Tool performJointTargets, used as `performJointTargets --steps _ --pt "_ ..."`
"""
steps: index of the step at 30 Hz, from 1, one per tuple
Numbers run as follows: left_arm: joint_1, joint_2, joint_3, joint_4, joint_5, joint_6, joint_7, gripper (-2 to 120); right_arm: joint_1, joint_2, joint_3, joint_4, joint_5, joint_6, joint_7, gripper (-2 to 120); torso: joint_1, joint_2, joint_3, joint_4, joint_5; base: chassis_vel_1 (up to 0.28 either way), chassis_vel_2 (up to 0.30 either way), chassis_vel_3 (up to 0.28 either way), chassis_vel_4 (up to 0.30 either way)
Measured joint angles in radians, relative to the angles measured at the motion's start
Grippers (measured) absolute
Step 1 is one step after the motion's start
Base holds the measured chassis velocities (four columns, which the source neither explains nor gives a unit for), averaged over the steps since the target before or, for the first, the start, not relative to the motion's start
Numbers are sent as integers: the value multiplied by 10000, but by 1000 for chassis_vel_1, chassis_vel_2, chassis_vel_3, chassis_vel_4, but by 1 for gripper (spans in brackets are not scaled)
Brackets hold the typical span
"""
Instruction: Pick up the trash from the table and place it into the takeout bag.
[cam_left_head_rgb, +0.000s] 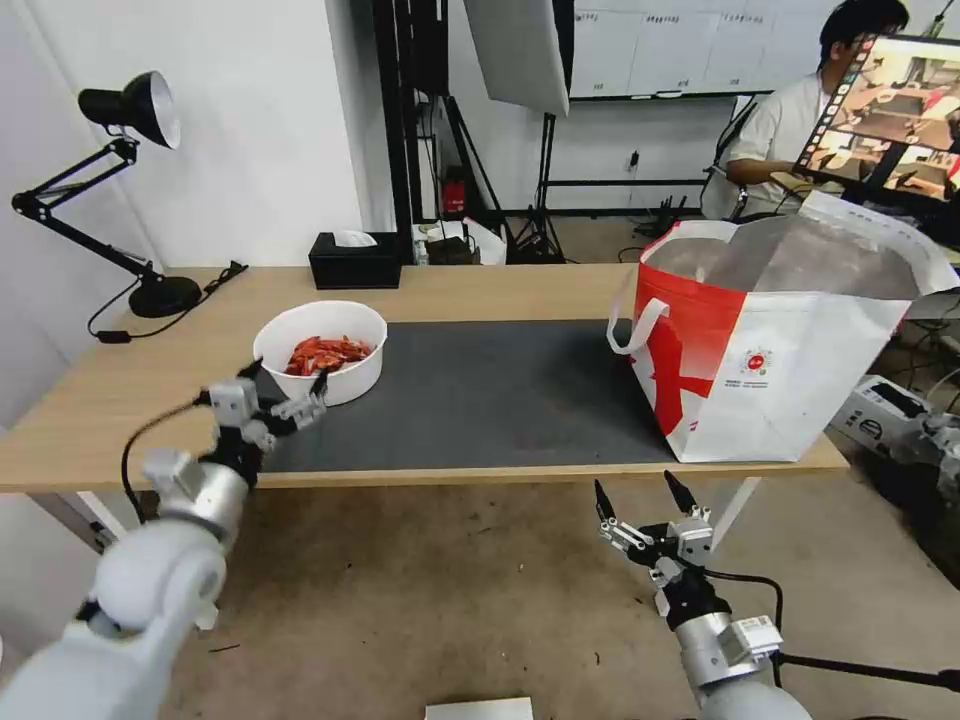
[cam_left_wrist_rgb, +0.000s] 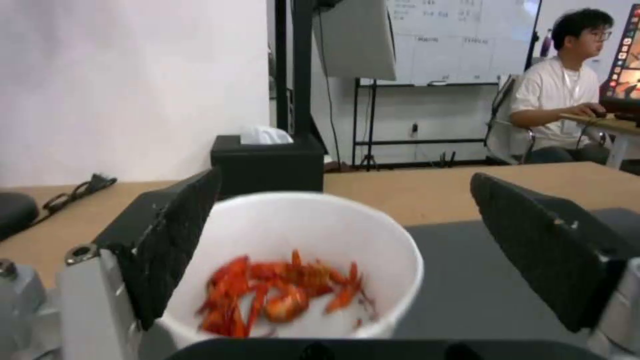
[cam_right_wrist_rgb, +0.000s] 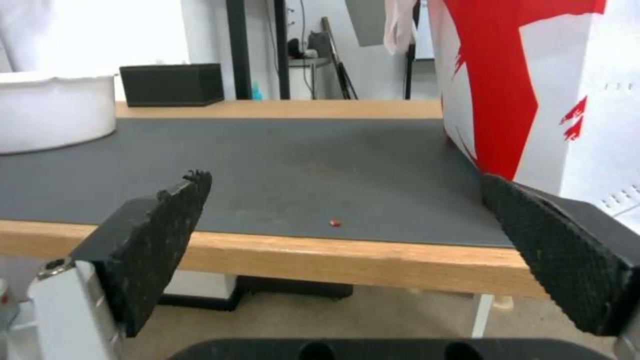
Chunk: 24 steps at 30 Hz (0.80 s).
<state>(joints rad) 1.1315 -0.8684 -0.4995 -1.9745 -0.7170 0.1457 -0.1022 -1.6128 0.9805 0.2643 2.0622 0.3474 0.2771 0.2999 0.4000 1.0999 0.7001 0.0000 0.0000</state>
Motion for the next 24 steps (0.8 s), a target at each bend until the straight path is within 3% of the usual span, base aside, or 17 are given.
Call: performJointTargets --steps 9,12,13,16,17,20,21,24 --pt "-2404 1218 1181 1717 -1814 781 -98 100 0 1 0 0 0 1 -1 100 1 0 0 3 -1 0 0 0 0" --pt "-3430 1624 1466 2556 -3330 2144 -109 100 0 0 1 0 0 1 1 100 1 0 0 -2 0 0 0 0 0" --pt "-3430 1624 1466 2556 -3330 2144 -109 100 0 0 1 0 0 1 1 100 1 0 0 -2 0 0 0 0 0" --pt "-4358 1821 1888 3468 -4345 3566 -319 100 0 0 0 0 0 1 0 100 0 2 -1 6 -1 0 0 0 0" --pt "-4358 1821 1888 3468 -4345 3566 -319 100 0 0 0 0 0 1 0 100 0 2 -1 6 -1 0 0 0 0" --pt "-5563 1754 2853 4568 -4832 4858 -592 100 0 1 0 0 0 1 -2 100 1 1 -1 1 -2 0 0 0 0" --pt "-5563 1754 2853 4568 -4832 4858 -592 100 0 1 0 0 0 1 -2 100 1 1 -1 1 -2 0 0 0 0" --pt "-6459 1443 3492 5387 -5176 5498 -1539 100 0 0 0 0 0 0 0 100 1 2 0 -1 1 0 0 0 0"
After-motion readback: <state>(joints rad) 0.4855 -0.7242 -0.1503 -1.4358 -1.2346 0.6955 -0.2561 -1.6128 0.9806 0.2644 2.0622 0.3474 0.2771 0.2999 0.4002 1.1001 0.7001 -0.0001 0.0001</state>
